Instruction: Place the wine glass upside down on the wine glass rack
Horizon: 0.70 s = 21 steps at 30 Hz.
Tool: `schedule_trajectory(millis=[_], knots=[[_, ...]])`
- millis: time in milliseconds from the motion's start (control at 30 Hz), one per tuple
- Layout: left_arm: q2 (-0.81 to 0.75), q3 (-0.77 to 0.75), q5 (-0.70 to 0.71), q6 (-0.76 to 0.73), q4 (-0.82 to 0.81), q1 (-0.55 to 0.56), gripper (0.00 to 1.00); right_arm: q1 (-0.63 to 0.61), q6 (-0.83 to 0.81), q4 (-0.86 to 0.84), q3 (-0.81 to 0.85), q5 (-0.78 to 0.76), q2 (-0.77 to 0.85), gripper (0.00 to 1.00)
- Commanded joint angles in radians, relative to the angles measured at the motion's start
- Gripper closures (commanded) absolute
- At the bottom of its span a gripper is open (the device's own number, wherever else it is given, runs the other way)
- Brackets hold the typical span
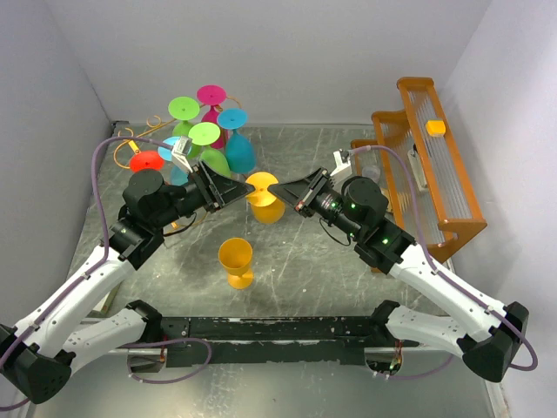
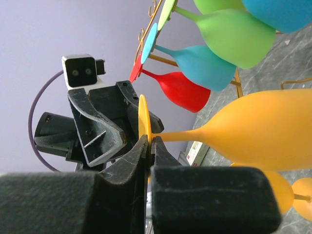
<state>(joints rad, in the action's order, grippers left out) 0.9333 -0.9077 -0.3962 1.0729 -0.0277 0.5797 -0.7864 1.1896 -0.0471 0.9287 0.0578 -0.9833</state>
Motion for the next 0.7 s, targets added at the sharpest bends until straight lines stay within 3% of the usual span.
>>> schedule_trajectory(millis=[0, 300, 333, 400, 467, 667], knots=[[-0.002, 0.031, -0.033, 0.048, -0.105, 0.003, 0.51, 0.004, -0.010, -0.056, -0.008, 0.027, 0.002, 1.00], [0.017, 0.058, -0.066, 0.118, -0.190, 0.003, 0.71, 0.004, -0.024, -0.079, -0.024, 0.060, 0.000, 1.00], [0.018, 0.059, -0.069, 0.124, -0.196, 0.002, 0.74, 0.004, -0.026, -0.077, -0.022, 0.062, 0.001, 1.00], [0.018, 0.063, -0.066, 0.137, -0.206, 0.003, 0.90, 0.004, -0.031, -0.075, -0.021, 0.063, 0.001, 1.00], [0.014, 0.065, -0.057, 0.148, -0.211, 0.002, 0.93, 0.003, -0.041, -0.079, -0.026, 0.061, 0.008, 0.99], [0.039, -0.006, -0.065, 0.152, -0.194, 0.002, 0.93, 0.004, -0.084, -0.019, -0.008, 0.005, 0.049, 0.52]])
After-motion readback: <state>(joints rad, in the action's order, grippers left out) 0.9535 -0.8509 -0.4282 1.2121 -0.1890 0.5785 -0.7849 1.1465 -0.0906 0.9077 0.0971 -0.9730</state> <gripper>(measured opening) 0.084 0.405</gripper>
